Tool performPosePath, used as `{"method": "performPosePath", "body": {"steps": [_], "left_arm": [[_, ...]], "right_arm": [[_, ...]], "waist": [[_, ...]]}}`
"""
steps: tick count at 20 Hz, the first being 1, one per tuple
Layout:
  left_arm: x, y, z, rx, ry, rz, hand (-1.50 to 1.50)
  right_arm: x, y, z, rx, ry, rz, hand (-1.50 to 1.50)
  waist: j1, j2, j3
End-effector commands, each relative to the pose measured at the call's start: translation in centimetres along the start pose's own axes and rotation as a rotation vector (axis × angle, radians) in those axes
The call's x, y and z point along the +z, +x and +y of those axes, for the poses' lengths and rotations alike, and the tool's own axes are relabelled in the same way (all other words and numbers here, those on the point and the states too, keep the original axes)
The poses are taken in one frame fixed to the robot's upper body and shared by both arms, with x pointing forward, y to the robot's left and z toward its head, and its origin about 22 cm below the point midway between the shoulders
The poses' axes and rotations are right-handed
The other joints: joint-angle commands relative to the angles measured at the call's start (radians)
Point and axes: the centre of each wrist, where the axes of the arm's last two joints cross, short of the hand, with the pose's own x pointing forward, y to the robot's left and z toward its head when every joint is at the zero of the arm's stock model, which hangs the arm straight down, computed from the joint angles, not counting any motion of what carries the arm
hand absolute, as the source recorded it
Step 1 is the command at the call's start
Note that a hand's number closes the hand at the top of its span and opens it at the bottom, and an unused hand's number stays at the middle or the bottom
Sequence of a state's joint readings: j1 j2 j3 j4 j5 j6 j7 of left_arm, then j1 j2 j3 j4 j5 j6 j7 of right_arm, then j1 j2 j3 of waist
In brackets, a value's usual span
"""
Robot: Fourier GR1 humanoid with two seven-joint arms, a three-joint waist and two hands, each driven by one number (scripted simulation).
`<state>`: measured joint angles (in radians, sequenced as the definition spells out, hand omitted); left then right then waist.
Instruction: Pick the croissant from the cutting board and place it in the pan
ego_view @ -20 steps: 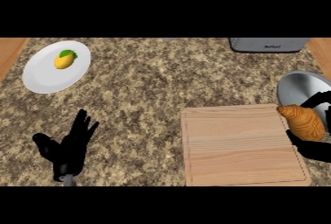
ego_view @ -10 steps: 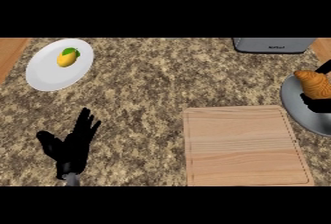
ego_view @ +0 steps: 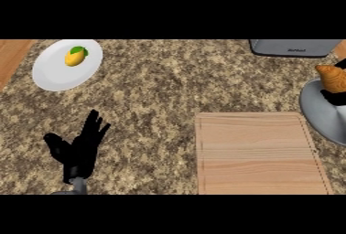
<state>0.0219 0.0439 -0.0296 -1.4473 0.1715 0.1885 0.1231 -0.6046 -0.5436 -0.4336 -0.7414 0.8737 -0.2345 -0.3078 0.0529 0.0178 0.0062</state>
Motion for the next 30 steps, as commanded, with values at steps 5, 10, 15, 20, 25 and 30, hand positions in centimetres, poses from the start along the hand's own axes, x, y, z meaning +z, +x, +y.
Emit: {"method": "performPosePath", "body": {"steps": [5, 10, 15, 20, 25, 30], "left_arm": [[-0.6, -0.2, -1.2, -0.001, -0.041, 0.022, 0.0], [-0.1, -0.5, -0.9, -0.011, -0.02, 0.026, 0.0], [-0.3, 0.1, 0.7, -0.027, -0.004, 0.023, 0.0], [0.2, -1.1, 0.0, 0.004, -0.013, 0.032, 0.0], [0.0, 0.5, 0.0, 0.008, -0.002, 0.025, 0.0], [0.9, -0.1, 1.8, 0.003, 0.012, 0.039, 0.0]], "right_arm": [[-0.7, -2.1, 1.1, 0.014, 0.154, 0.067, -1.5], [-1.0, -1.8, 1.6, -0.143, 0.079, 0.022, -1.5], [-1.9, -1.5, 1.0, -0.537, 0.061, -0.019, -1.5], [-1.0, -4.8, -1.6, -0.8, 0.066, 0.031, -1.5], [1.5, -8.8, -3.9, -0.945, 0.111, 0.019, -1.5], [4.3, -12.4, -6.7, -1.07, 0.204, -0.061, -1.5]], "waist": [[0.03, 0.019, 0.001], [0.033, 0.02, 0.003], [0.019, 0.014, 0.004], [-0.004, 0.01, 0.001], [-0.013, 0.006, 0.001], [-0.017, 0.001, 0.002]]}}
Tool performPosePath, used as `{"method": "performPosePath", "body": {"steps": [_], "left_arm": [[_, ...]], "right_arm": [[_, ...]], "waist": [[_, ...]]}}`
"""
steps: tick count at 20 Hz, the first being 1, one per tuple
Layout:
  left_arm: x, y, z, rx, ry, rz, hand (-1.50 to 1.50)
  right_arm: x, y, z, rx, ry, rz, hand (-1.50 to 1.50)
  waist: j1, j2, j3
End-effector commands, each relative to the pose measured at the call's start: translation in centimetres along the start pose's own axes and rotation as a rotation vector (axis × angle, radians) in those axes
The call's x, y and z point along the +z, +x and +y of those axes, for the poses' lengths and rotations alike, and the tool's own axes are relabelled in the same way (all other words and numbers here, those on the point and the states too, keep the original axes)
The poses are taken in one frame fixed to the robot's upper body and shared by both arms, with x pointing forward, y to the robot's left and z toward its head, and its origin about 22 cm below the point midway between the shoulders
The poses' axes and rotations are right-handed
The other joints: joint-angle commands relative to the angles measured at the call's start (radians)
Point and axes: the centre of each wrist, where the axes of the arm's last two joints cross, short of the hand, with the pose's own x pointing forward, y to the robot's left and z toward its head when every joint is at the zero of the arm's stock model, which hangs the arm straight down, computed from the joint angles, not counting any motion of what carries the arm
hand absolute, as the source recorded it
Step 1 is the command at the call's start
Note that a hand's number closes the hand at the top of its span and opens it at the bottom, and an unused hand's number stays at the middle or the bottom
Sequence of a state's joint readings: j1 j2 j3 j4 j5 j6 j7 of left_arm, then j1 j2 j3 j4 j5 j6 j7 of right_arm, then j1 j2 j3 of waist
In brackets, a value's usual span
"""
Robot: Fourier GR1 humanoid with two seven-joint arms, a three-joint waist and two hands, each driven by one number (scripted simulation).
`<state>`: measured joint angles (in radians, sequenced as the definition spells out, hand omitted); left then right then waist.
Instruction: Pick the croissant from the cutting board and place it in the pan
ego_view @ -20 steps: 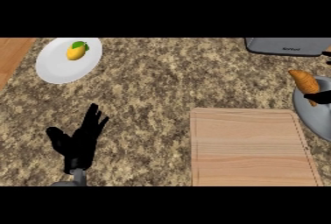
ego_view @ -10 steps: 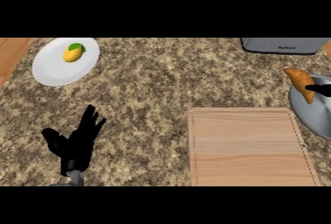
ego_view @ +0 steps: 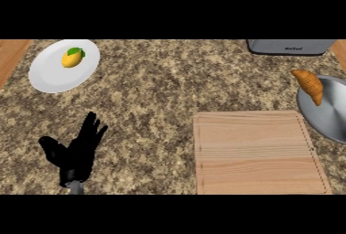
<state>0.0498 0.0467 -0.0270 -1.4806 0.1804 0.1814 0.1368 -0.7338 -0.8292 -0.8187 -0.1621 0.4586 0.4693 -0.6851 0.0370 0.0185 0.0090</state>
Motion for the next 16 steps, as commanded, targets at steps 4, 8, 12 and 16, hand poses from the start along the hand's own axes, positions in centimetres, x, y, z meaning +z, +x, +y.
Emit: {"method": "performPosePath", "body": {"steps": [4, 8, 12, 16], "left_arm": [[-0.1, -0.8, 0.0, -0.001, 0.03, 0.026, 0.0], [1.0, -1.0, 0.4, -0.012, 0.035, 0.037, 0.0], [-0.4, -1.2, -0.2, -0.001, 0.05, 0.04, 0.0], [-0.3, 0.4, 0.7, -0.009, 0.028, 0.032, 0.0]], "right_arm": [[3.2, 1.1, -4.9, -0.134, 0.147, -0.067, -1.5], [4.9, -1.5, -3.8, -0.108, 0.134, -0.037, -1.5], [6.4, -1.0, -5.7, -0.097, 0.109, -0.029, -1.5], [7.2, -1.1, -6.2, -0.094, 0.08, -0.027, -1.5]], "waist": [[-0.021, -0.005, -0.003], [-0.015, -0.009, -0.003], [-0.027, -0.008, -0.004], [-0.025, -0.011, -0.004]]}}
